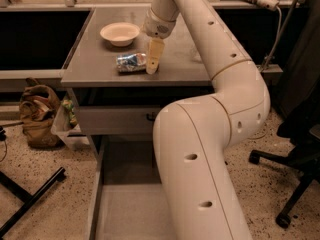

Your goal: Place redbull can into middle drawer

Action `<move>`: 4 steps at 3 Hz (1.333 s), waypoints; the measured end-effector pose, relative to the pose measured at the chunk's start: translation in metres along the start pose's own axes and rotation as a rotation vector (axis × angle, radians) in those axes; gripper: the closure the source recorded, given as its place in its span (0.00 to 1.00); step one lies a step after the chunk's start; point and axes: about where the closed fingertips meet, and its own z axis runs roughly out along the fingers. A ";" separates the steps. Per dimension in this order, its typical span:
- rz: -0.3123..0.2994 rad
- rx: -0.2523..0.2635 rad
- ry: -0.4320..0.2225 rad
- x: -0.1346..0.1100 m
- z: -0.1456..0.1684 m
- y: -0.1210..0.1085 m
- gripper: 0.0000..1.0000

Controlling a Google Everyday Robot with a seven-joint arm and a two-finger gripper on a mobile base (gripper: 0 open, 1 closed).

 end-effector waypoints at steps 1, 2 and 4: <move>0.001 -0.018 -0.012 -0.003 0.009 0.002 0.00; 0.005 -0.033 -0.017 -0.003 0.015 0.004 0.00; 0.005 -0.033 -0.017 -0.003 0.016 0.004 0.41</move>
Offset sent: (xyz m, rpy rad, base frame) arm -0.0114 -0.0070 -0.0095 -0.0326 0.1235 0.0394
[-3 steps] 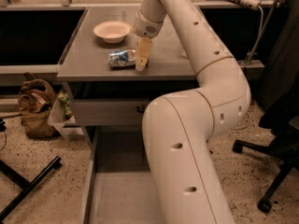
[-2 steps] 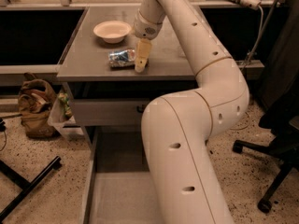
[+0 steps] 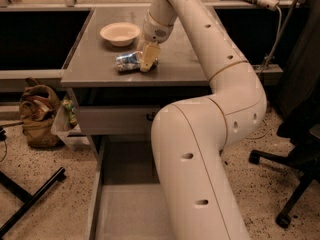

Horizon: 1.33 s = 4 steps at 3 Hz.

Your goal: Place redbull can into middle drawer

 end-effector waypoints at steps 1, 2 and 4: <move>0.000 0.000 0.000 0.000 0.000 0.000 0.64; 0.000 0.041 -0.006 -0.003 -0.012 -0.005 0.87; -0.030 0.272 -0.082 -0.028 -0.111 0.005 1.00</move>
Offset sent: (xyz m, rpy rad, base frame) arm -0.0319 -0.0159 0.0279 0.0027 -0.0457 -0.0203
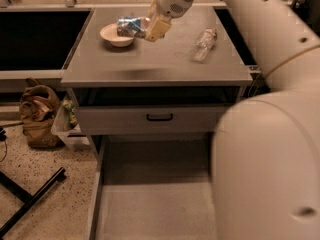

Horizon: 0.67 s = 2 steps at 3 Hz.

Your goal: Place redbull can into middle drawer

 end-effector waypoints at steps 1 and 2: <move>0.036 0.179 -0.049 -0.013 -0.078 0.007 1.00; 0.089 0.297 -0.096 -0.027 -0.122 0.033 1.00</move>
Offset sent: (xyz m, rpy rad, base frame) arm -0.1888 -0.0135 -0.1801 -0.0116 0.1717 -0.1575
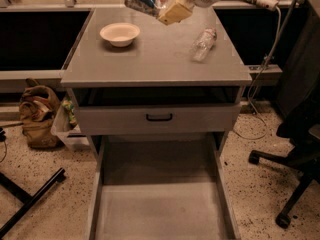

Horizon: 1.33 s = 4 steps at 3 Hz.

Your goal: Place redbull can into middle drawer

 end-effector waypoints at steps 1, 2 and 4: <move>0.043 0.027 0.024 0.014 -0.011 0.040 1.00; 0.033 -0.088 0.120 0.048 0.030 0.111 1.00; 0.025 -0.161 0.159 0.066 0.046 0.150 1.00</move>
Offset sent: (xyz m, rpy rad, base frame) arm -0.1145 0.0238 -0.3144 -0.3344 0.4087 0.0265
